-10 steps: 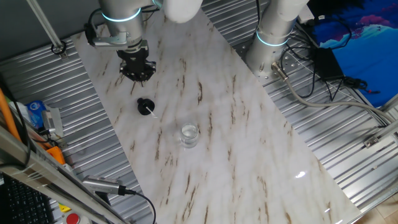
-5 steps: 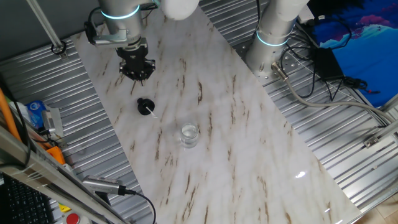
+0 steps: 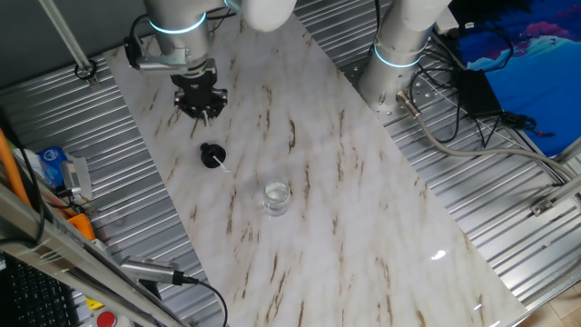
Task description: Screw the lid onto the jar
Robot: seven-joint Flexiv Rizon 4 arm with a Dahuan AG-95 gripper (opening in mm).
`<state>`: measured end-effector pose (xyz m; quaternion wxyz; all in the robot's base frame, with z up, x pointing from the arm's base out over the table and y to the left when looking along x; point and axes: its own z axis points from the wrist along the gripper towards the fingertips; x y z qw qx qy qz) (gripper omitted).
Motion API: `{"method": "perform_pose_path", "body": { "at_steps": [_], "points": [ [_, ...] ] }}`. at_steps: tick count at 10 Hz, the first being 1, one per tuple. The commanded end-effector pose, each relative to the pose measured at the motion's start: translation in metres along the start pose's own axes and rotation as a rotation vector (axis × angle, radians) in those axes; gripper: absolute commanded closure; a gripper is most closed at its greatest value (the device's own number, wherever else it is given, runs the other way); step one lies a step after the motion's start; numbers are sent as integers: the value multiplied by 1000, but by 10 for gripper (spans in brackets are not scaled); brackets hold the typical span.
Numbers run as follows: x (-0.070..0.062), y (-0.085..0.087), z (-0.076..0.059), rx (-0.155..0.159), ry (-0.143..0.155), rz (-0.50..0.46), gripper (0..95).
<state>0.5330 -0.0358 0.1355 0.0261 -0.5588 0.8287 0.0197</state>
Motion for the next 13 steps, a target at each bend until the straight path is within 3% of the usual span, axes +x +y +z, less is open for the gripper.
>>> {"method": "perform_pose_path", "body": {
  "at_steps": [1, 2, 8, 13],
  "points": [
    [0, -1, 1, -10, -41, -212, 190],
    [0, -1, 1, -11, -57, -265, 0],
    [0, -1, 1, -7, -63, -342, 0],
    [0, -1, 1, -7, -44, -296, 0]
  ]
}}
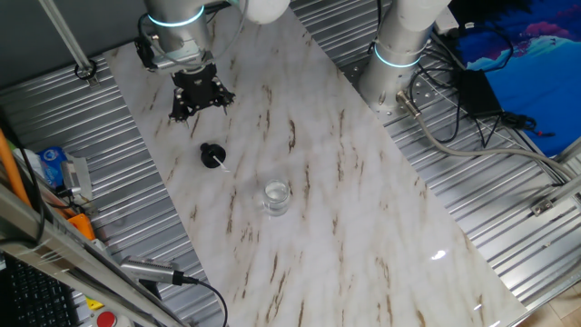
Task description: Screw the lid onto the jar
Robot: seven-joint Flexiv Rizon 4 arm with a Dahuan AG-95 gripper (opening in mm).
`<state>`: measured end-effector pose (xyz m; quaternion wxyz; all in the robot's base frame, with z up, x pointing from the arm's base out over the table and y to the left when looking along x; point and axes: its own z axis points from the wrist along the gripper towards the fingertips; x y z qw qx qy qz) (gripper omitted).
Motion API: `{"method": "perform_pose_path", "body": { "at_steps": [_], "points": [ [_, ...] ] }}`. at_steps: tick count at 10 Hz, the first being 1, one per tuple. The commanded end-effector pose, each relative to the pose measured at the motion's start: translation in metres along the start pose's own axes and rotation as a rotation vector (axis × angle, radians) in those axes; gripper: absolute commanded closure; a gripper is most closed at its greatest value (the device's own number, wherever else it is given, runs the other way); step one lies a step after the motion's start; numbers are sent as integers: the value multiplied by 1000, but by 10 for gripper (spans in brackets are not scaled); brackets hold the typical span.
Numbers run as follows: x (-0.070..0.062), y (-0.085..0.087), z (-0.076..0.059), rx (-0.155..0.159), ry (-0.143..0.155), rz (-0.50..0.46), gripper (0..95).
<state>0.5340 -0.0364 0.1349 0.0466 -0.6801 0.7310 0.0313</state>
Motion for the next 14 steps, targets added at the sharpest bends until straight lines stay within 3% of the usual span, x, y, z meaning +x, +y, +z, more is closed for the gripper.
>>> {"method": "perform_pose_path", "body": {
  "at_steps": [1, 2, 5, 6, 14],
  "points": [
    [0, 0, 0, 0, 16, 9, 0],
    [0, 0, 0, 3, 32, -3, 0],
    [0, 0, 0, 2, 31, -22, 0],
    [0, 0, 0, 2, 34, -23, 190],
    [0, 0, 0, 1, 38, -16, 190]
  ]
}}
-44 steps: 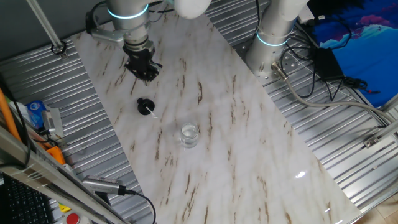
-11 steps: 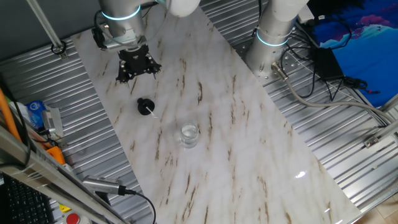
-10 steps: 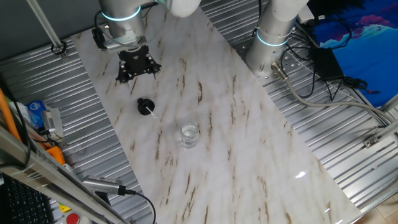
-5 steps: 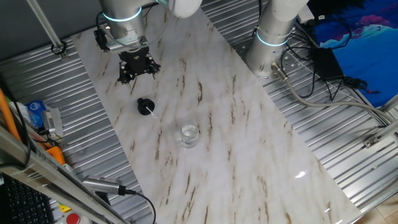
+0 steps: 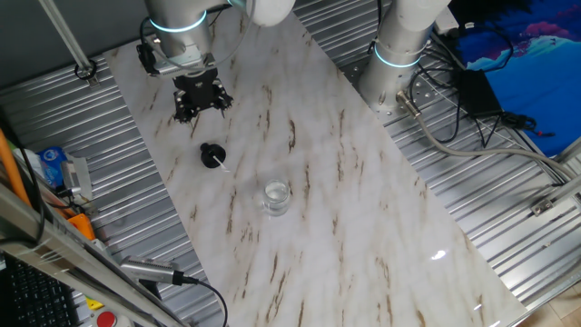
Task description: Screw the lid onto the jar
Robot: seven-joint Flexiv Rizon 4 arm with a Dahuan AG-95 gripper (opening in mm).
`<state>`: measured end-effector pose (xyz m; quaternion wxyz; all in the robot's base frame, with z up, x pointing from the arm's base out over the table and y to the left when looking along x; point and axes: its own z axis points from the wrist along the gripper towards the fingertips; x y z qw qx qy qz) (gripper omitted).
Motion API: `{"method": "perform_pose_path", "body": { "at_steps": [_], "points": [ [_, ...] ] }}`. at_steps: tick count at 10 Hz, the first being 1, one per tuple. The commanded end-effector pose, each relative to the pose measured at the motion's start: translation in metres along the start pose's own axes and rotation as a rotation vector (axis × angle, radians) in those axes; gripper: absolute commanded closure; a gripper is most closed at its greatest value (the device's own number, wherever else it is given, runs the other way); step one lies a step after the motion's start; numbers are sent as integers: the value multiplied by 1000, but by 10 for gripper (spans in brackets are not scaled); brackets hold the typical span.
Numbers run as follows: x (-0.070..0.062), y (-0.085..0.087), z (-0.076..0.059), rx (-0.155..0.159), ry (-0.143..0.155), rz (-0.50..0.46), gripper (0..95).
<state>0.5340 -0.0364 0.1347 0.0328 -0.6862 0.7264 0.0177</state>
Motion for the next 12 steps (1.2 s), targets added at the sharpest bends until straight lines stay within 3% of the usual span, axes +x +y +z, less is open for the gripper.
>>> {"method": "perform_pose_path", "body": {
  "at_steps": [1, 12],
  "points": [
    [0, 0, 0, 1, -1, 1, 190],
    [0, 0, 0, 1, 3, -6, 190]
  ]
}}
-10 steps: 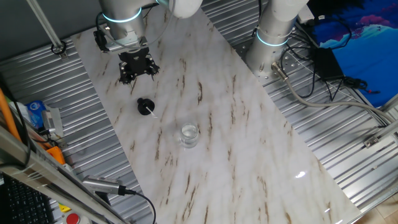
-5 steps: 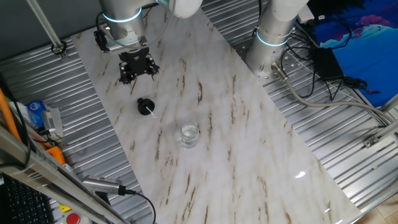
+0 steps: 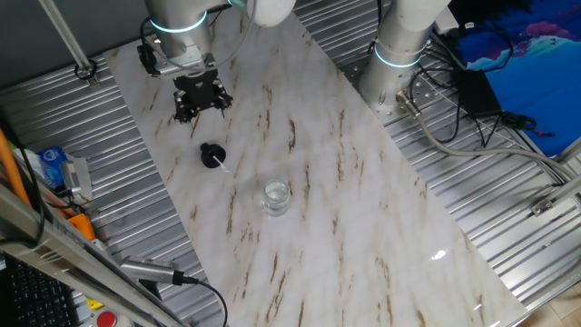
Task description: Screw the lid onto the jar
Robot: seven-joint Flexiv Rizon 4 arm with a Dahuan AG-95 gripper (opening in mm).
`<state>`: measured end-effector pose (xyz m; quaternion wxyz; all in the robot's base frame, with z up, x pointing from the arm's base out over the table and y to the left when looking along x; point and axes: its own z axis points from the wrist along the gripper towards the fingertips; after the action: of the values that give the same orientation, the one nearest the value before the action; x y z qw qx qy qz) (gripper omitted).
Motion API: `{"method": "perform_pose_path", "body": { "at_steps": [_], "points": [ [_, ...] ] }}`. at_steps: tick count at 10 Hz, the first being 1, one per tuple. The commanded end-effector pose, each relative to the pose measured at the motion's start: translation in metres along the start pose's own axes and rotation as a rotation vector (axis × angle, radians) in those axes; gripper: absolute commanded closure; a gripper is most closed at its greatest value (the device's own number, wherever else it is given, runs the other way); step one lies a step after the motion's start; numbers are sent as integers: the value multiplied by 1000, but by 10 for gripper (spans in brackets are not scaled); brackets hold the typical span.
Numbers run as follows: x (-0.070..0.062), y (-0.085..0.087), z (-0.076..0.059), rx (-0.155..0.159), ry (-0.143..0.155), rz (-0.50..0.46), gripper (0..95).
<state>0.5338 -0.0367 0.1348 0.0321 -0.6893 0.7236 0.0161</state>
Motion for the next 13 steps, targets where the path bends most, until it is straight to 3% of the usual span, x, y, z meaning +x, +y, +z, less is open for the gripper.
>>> {"method": "perform_pose_path", "body": {
  "at_steps": [1, 13],
  "points": [
    [0, 0, 0, 0, -1, 3, 190],
    [0, 0, 0, 6, 4, 34, 190]
  ]
}}
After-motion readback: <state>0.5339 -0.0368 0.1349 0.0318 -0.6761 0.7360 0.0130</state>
